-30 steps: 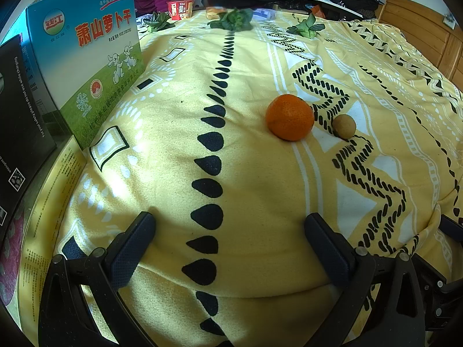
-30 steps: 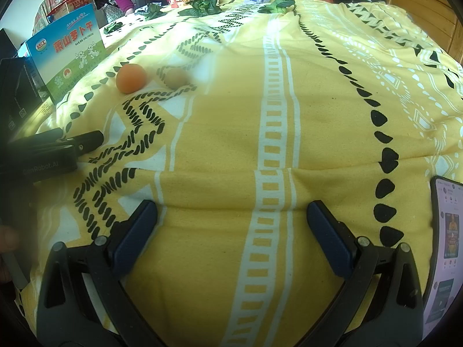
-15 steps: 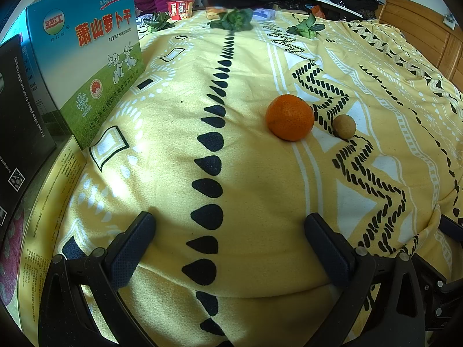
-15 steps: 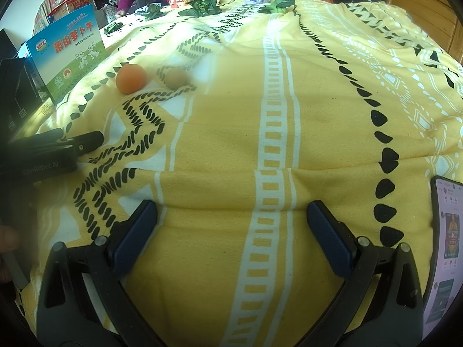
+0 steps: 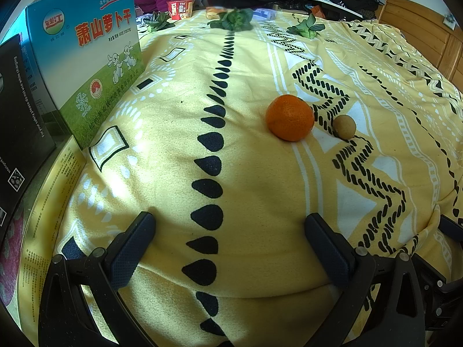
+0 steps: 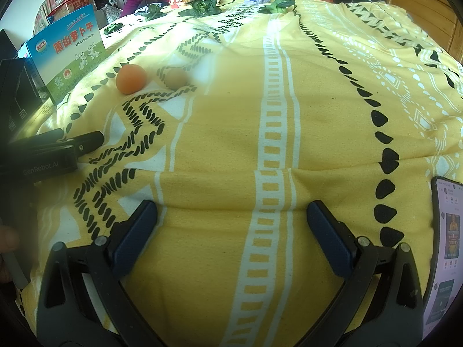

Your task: Organize fruits

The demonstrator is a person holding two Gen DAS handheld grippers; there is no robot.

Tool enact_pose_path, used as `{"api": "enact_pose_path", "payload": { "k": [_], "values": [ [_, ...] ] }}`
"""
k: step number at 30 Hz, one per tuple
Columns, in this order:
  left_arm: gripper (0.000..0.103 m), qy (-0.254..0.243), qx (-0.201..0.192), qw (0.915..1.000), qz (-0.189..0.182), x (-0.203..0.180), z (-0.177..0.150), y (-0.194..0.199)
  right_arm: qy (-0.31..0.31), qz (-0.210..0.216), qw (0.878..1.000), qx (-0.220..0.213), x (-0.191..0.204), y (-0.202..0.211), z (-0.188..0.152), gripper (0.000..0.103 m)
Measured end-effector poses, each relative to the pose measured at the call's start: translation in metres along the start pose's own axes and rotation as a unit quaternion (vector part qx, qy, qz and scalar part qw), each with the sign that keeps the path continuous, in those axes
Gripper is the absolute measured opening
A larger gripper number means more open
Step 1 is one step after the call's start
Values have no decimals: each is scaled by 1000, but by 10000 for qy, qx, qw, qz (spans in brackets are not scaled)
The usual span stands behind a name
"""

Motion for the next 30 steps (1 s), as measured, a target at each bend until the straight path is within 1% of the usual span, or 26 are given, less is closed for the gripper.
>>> {"api": "enact_pose_path", "payload": {
  "k": [8, 15, 18, 22, 24, 27, 29, 30],
  "values": [
    [103, 2, 53, 10000, 32, -1, 1, -1, 1, 3, 10000, 18, 0, 1, 1, 103],
    [103, 55, 131, 9999, 80, -1, 3, -4, 35, -73, 9999, 131, 3, 1, 2, 103],
    [103, 62, 164, 9998, 101, -1, 5, -5, -9, -15, 9999, 137, 2, 3, 1, 103],
    [103, -55, 155, 9997, 177, -3, 7, 1, -21, 10, 9999, 132, 1, 4, 0, 103],
    [99, -224, 16, 9996, 168, -8, 14, 9, -22, 11, 9999, 126, 1, 4, 0, 103],
    [99, -385, -317, 9987, 112, -19, 30, 21, -27, 20, 9999, 119, 1, 5, 0, 103],
    [98, -334, -443, 9984, -125, -28, 45, 24, -27, 24, 9999, 119, 1, 5, -1, 103],
    [95, -306, -474, 9982, -225, -31, 53, 23, -27, 24, 9999, 122, 1, 5, 0, 103]
  ]
}}
Point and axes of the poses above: each gripper's, at about its wrist camera, not at the fingertips, and y roughly against the way its jaws point, x to its left, z to its top, the point moved 9 cm from there along -y, roughly the way its jaws point
